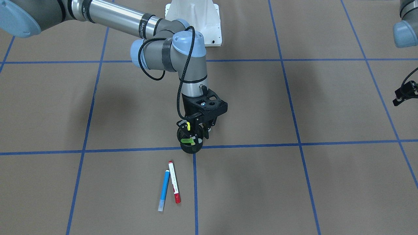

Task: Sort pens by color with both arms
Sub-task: 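Close the right gripper on the green highlighter in the cup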

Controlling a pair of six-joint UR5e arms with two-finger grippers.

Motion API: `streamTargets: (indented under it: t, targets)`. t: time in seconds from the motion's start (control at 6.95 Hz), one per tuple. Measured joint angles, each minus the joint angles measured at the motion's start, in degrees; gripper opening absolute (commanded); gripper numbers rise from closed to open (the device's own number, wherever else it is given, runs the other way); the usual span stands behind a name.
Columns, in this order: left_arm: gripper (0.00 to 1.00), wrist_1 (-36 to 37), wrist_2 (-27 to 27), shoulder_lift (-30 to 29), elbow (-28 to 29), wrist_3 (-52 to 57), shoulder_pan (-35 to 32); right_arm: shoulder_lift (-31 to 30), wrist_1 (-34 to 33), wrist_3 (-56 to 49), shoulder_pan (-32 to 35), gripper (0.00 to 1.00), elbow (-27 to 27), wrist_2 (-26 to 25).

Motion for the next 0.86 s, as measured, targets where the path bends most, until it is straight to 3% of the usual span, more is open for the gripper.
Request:
streamTargets:
  t: [0.86]
  targets:
    - [1.0, 0.0, 0.0, 0.0, -0.1, 0.0, 0.0, -0.7, 0.3, 0.5, -0.1, 0.46, 0.8, 0.6]
